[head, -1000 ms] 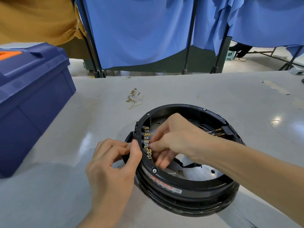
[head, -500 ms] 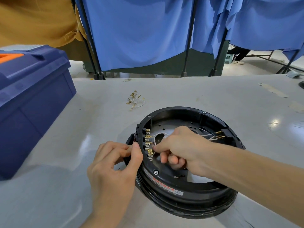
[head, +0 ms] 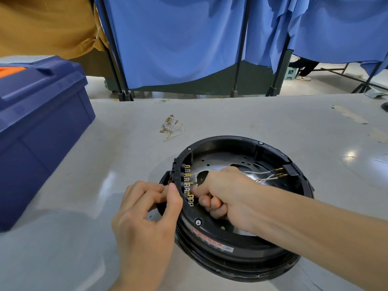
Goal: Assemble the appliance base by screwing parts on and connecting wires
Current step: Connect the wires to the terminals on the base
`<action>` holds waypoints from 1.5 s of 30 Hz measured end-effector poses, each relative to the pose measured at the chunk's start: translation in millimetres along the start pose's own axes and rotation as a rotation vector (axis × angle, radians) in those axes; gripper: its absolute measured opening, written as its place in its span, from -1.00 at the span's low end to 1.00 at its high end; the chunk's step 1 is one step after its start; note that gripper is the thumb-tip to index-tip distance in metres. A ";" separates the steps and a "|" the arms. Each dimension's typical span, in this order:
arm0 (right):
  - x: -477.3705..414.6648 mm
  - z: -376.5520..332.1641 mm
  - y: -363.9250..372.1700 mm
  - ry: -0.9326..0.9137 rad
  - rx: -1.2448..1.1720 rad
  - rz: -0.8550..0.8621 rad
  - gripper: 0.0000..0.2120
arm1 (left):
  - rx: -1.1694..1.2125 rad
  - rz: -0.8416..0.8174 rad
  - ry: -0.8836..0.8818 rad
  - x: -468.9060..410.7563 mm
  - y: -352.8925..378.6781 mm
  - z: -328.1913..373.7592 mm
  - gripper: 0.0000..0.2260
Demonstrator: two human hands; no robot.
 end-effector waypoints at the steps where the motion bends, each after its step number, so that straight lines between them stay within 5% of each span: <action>1: 0.5 -0.5 0.5 0.003 0.005 -0.004 -0.67 | 0.000 0.001 0.002 0.1 0.0 0.2 -0.66; 14: 16.0 1.7 2.3 -0.044 0.125 -0.200 -0.67 | 0.053 0.030 0.034 2.5 -5.1 3.7 -0.67; 24: 17.6 -1.8 1.2 -0.088 0.211 -0.196 -0.65 | 0.064 0.019 0.008 5.2 -5.5 2.9 -0.70; 36: 8.2 -15.5 -1.1 -0.195 0.596 -0.176 -0.75 | 0.081 0.026 0.017 4.2 -5.6 3.9 -0.80; 45: 10.3 -9.1 2.2 -0.133 0.430 -0.348 -0.60 | 0.068 0.021 0.031 4.8 -3.1 2.3 -0.73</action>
Point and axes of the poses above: each hand's wrist, its own x-axis away from the middle knuckle, its own y-axis out of the palm, z = x × y, the point moved 8 cm from there along -x, towards the middle knuckle, and after that the axes turned 3 degrees about -z, right-handed, at the moved point
